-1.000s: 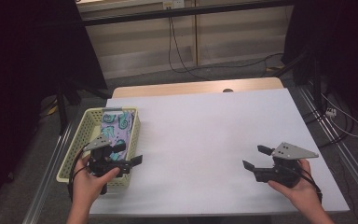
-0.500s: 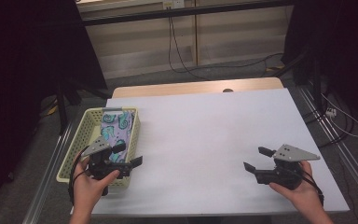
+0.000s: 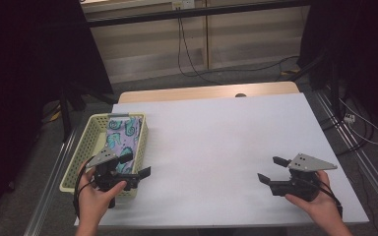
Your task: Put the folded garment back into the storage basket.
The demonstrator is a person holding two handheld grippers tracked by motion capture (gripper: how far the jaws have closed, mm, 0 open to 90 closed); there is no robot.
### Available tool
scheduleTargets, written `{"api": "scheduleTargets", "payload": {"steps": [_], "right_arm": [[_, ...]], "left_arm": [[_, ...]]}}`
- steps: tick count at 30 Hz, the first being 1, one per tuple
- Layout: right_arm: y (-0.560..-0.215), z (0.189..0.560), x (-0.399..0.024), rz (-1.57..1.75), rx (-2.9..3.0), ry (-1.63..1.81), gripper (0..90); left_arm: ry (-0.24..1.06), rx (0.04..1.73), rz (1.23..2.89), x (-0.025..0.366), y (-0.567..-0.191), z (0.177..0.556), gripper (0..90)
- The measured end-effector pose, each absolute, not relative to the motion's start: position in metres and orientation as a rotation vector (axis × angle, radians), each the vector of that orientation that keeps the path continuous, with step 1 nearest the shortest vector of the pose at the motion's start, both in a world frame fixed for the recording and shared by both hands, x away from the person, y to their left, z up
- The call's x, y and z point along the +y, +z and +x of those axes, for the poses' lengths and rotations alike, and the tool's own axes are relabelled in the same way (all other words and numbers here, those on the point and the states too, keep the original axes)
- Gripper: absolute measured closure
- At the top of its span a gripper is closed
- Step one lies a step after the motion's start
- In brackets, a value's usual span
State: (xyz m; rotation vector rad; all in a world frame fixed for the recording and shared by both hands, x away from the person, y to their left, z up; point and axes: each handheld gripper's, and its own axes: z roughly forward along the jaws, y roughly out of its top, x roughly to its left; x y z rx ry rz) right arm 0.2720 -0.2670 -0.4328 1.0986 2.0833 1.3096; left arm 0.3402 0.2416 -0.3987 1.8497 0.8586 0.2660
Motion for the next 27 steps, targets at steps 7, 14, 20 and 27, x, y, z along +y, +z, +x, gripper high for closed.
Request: {"api": "scheduleTargets", "payload": {"steps": [7, 14, 20, 27], "right_arm": [[-0.4327, 0.2693, -0.2715, 1.103, 2.078, 1.316, 20.4], [-0.4335, 0.2676, -0.2750, 1.114, 2.075, 1.312, 20.5], [-0.4329, 0.2674, -0.2751, 1.106, 2.073, 1.315, 20.4], [-0.4340, 0.2669, -0.2770, 1.106, 2.077, 1.306, 20.3]], "left_arm": [[0.264, 0.864, 1.853, 0.2424, -0.4040, 0.3401, 6.8], [0.263, 0.857, 1.859, 0.2404, -0.4044, 0.3391, 6.8], [0.276, 0.857, 1.856, 0.2418, -0.4055, 0.3390, 6.8], [0.288, 0.859, 1.865, 0.2416, -0.4072, 0.3385, 6.8]]}}
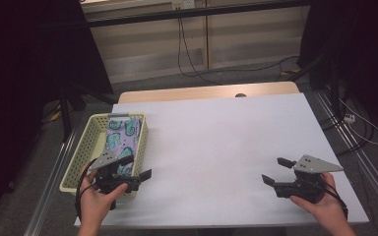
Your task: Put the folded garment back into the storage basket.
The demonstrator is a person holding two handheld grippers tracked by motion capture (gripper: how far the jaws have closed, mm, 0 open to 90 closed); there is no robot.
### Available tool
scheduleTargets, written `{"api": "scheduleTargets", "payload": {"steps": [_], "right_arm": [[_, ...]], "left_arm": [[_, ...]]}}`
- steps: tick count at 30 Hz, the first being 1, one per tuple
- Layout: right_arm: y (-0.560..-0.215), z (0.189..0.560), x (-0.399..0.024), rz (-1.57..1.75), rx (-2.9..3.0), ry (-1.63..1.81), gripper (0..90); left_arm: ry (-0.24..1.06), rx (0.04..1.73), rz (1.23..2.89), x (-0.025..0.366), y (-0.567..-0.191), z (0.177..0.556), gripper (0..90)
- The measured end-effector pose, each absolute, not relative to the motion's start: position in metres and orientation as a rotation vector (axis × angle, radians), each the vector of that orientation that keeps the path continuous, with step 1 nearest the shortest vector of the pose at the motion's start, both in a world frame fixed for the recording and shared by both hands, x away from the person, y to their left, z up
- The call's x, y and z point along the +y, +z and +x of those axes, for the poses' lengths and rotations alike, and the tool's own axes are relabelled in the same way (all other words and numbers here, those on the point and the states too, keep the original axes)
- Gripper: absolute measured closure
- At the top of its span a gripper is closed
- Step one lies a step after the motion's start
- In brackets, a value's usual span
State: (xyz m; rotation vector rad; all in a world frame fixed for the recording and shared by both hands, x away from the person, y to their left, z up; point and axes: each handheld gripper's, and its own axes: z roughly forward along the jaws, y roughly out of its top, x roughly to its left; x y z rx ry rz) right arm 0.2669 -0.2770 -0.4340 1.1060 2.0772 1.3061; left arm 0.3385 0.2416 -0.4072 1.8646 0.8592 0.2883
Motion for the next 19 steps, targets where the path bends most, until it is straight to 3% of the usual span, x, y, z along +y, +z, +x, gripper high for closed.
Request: {"api": "scheduleTargets", "payload": {"steps": [19], "right_arm": [[-0.4347, 0.2652, -0.2770, 1.100, 2.081, 1.301, 20.3]], "left_arm": [[0.293, 0.866, 1.856, 0.2426, -0.4068, 0.3379, 6.8]]}}
